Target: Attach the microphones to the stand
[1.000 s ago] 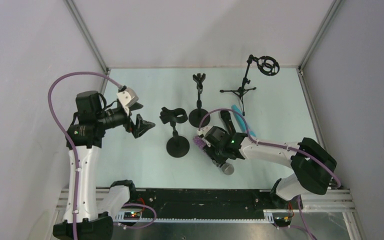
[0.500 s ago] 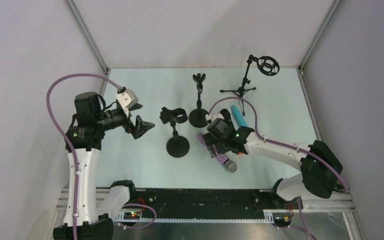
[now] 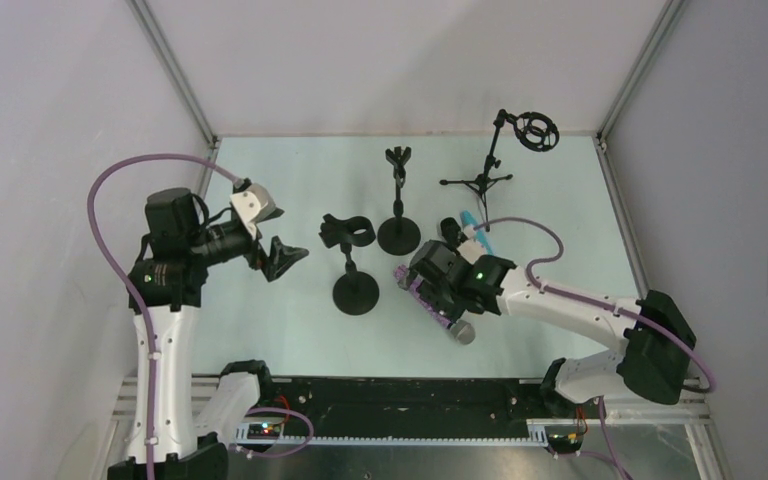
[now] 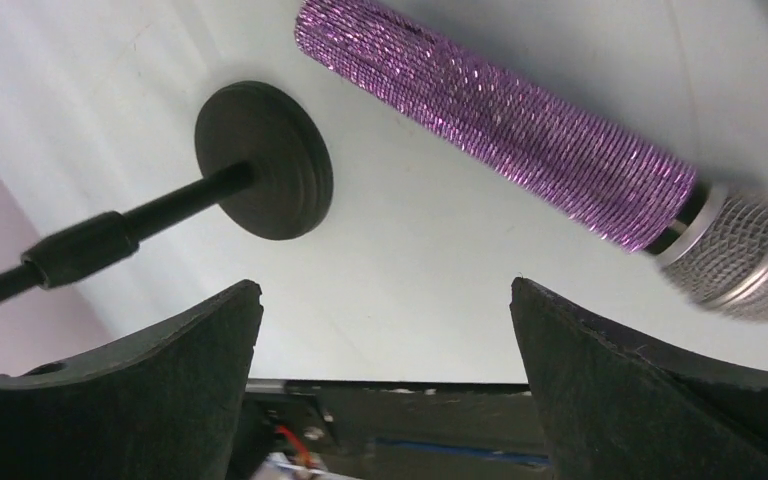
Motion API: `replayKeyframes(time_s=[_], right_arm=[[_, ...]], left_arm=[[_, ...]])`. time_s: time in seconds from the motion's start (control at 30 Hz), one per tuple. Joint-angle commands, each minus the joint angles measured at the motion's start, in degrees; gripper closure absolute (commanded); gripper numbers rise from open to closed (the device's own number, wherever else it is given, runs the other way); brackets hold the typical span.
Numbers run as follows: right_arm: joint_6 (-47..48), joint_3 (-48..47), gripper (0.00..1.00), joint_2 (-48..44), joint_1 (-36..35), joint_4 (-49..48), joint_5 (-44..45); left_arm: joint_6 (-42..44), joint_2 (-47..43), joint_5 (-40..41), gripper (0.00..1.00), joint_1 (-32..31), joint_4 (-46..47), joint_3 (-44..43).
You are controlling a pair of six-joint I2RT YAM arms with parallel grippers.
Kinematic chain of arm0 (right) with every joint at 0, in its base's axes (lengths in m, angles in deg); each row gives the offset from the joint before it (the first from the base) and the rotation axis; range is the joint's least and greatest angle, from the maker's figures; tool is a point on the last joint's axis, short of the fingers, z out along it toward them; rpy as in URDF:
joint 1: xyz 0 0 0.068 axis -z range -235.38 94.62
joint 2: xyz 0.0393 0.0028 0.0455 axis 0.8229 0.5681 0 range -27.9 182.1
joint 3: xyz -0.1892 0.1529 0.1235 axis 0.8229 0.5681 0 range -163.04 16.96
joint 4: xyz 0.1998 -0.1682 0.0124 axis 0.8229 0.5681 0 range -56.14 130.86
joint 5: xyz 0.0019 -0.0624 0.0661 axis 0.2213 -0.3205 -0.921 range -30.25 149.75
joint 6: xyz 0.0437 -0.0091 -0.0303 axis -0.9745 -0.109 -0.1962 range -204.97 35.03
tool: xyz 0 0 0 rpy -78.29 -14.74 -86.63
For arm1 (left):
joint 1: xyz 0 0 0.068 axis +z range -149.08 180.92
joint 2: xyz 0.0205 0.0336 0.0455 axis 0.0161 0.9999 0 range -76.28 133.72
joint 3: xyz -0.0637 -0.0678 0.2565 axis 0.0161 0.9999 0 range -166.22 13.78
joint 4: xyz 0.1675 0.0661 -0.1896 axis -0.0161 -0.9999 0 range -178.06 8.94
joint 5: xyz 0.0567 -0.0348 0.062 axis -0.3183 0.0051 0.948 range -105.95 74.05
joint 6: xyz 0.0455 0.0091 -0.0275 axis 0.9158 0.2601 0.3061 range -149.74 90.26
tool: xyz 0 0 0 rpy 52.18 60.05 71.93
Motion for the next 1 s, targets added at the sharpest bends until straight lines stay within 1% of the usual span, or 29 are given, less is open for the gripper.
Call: replayKeyframes(time_s=[0.0, 0.03, 0.13, 0.2, 0.37, 0.53, 0.73, 0.87, 0.97], right_arm=[[-28.13, 2.95, 0.01, 0.65, -3.22, 0.61, 4.64], [-29.99, 4.57, 0.01, 0.70, -3.35, 0.43, 5.60], [-35.76, 9.27, 0.01, 1.56, -2.02, -3.55, 4.11], [-38.12, 10.12, 0.01, 2.92, -1.46, -4.35, 3.16], [-40.05, 11.49, 0.01, 4.58, 1.33, -2.48, 4.46], [-39.18, 12.36, 0.01, 4.67, 4.43, -0.62, 6.73], [-35.40, 12.38, 0.02, 5.54, 6.71, 0.29, 8.93], [-31.90, 11.82, 0.06, 7.74, 8.26, 0.74, 9.01], [-29.34, 9.00, 0.12, 10.72, 9.18, 2.37, 8.63]], left_arm=[[1.39, -1.84, -0.77, 0.00, 0.38, 0.80, 0.04], [1.57, -2.08, -0.78, 0.00, 0.40, 0.82, 0.23], [1.58, -2.79, -0.98, 0.00, 0.37, 0.84, 0.24], [1.58, -2.92, -0.97, 0.00, 0.43, 0.80, 0.28], [1.95, -2.91, -1.20, 0.00, 0.38, 0.86, 0.44], [2.02, -2.30, -1.97, 0.00, 0.36, 0.87, 0.51], [2.18, -2.16, -1.90, 0.00, 0.42, 0.80, 0.29], [2.35, -2.38, -1.63, 0.00, 0.41, 0.86, 0.56], [2.16, -2.25, -1.91, 0.00, 0.39, 0.85, 0.61]])
